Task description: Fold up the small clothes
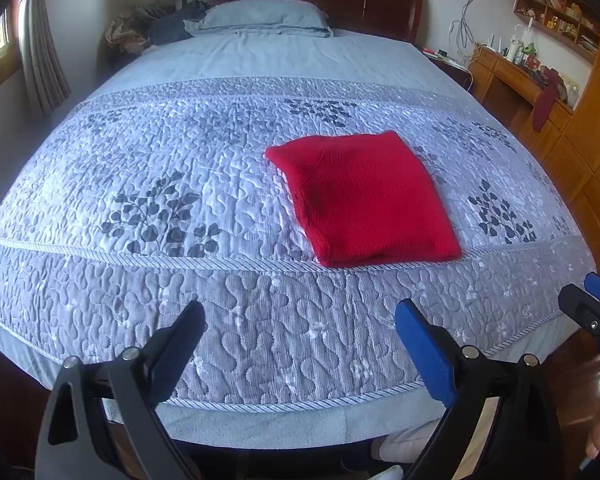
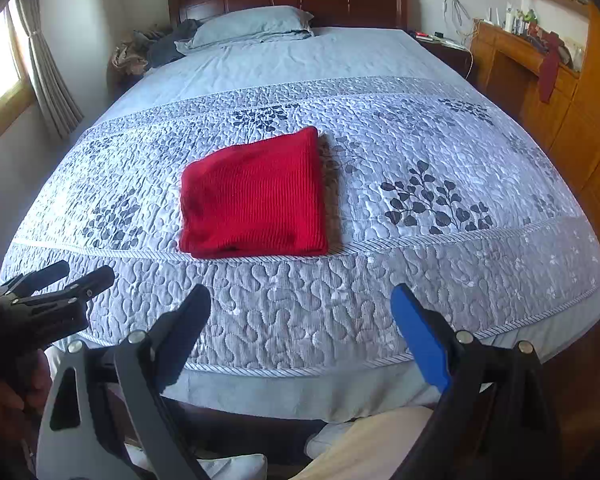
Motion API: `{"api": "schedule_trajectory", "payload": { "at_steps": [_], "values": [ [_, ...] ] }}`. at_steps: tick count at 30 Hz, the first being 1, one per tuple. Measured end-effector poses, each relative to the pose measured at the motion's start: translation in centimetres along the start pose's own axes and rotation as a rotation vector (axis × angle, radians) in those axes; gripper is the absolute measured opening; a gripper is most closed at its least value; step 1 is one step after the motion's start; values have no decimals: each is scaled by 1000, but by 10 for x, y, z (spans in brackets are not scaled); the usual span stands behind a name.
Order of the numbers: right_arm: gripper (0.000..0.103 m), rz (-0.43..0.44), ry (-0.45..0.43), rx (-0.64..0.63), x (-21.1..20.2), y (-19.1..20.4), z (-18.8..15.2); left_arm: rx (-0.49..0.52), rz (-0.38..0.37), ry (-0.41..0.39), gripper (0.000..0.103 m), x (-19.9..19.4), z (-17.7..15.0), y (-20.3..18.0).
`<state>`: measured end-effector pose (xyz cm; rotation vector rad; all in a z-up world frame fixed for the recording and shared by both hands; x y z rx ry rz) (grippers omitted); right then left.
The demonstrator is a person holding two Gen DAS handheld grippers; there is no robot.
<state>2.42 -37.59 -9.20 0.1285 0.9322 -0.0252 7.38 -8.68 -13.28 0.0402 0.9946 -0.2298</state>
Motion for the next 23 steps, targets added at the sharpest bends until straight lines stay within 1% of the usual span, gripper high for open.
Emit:
{"api": "schedule_trajectory", "payload": {
  "at_steps": [6,14,19,23],
  "values": [
    [91,-6,10,1,4,-3,-1,-1,0,5,96,2,-1,1],
    [91,-5,13,6,5,-2,-2,11,6,-9,96,1,0,0],
    [91,-3,13,9,5,-2,-1,4,-14,19,96,5,-3,-1],
    [91,-5,13,9,5,-2,-1,3,-6,23,96,6,-4,-1]
  ]
}}
Point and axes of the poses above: each gripper's, at about its wrist camera, not at the fingertips, and x roughly the way its jaws point, y to its left, z to its top, the point moved 10 cm from there along x, roughly the way its jaws point, and after that the axes turned 3 degrees about x, right-handed, at the moved point
